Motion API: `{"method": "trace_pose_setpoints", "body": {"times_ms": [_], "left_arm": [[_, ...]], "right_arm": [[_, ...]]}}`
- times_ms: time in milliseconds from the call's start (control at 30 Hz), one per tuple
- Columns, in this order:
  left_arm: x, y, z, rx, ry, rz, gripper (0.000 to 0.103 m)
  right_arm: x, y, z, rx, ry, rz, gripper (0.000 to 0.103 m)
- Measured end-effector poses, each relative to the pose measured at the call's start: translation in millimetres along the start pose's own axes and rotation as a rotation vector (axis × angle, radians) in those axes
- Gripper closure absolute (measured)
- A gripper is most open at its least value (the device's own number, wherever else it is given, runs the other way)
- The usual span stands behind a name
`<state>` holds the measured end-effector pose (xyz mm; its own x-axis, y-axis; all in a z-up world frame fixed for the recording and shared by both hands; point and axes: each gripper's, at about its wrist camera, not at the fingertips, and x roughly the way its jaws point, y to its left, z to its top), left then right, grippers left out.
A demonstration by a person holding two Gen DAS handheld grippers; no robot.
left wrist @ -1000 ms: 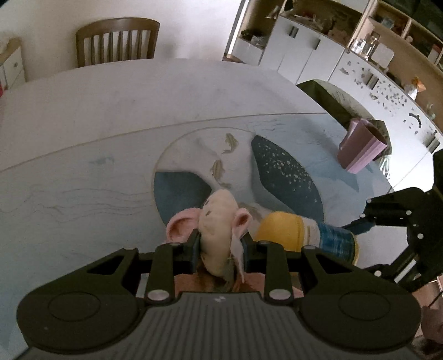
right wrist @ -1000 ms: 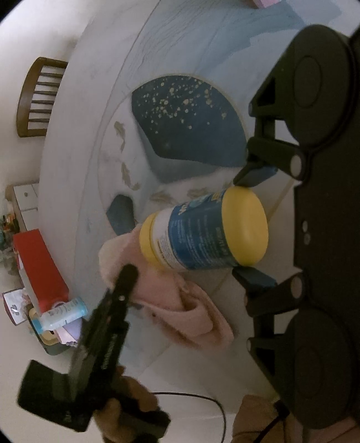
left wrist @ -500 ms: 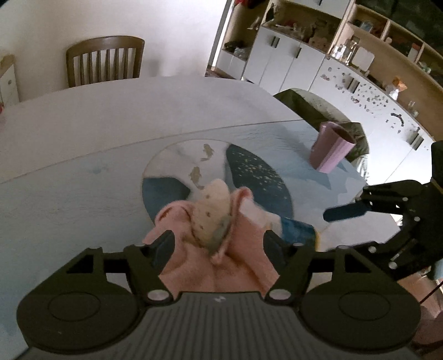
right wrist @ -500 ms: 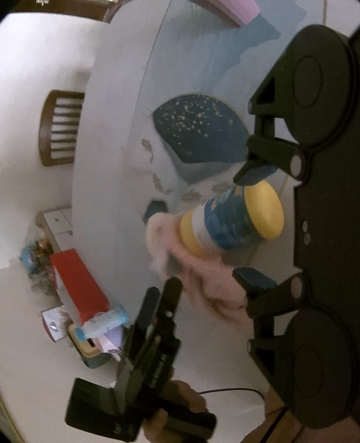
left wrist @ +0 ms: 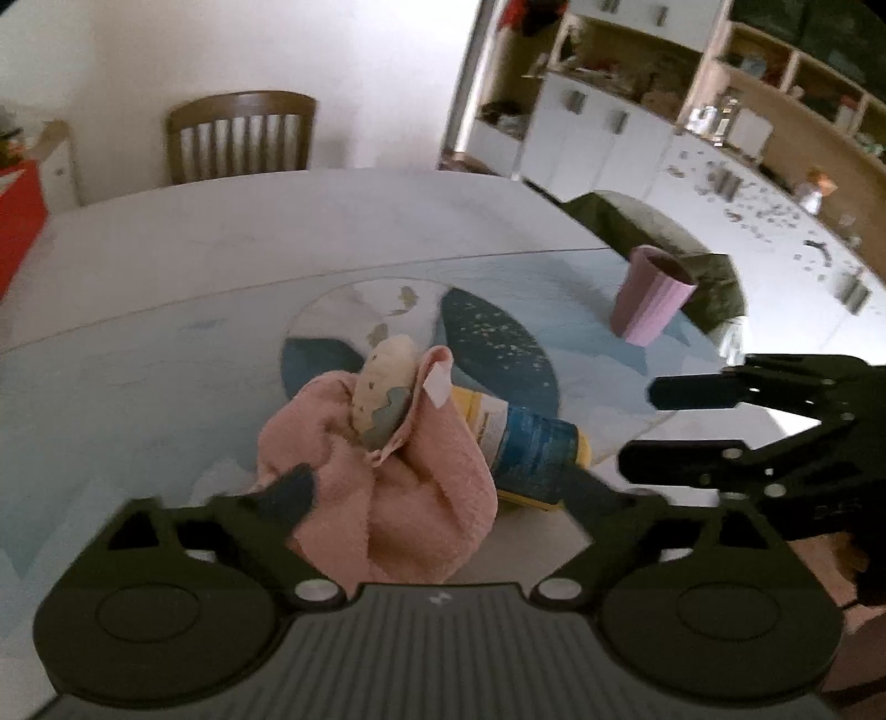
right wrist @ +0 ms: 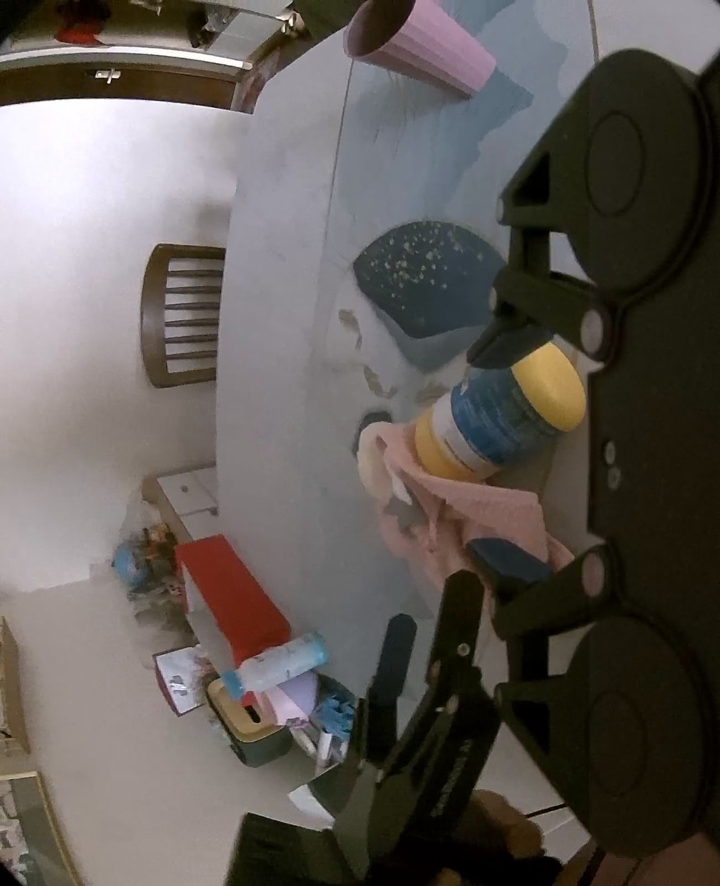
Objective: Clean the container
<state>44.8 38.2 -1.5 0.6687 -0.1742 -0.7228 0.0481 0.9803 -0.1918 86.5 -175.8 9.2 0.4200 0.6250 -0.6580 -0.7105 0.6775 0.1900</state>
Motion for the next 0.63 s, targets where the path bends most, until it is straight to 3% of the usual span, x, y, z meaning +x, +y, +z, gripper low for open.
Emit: {"method": "trace_pose_setpoints", "body": {"times_ms": [133,433,633], "left_arm": [[-5,-15,-3,-0.048,-0.013,0.039,0.000],[-17,-56,-15,-0.062,-0.070,0.219,0.000],[-17,-72,-20,-0.083,-0.066,0.231,0.000]], "right_arm": [[-10,-6,-6,0.009,-0.009,-0.014,0.035],[-37,-21,-24,0.018,-0.037,-0.022,0.035],[-52,-26,-35,0.004,-0.051,-0.018,0.034]]}}
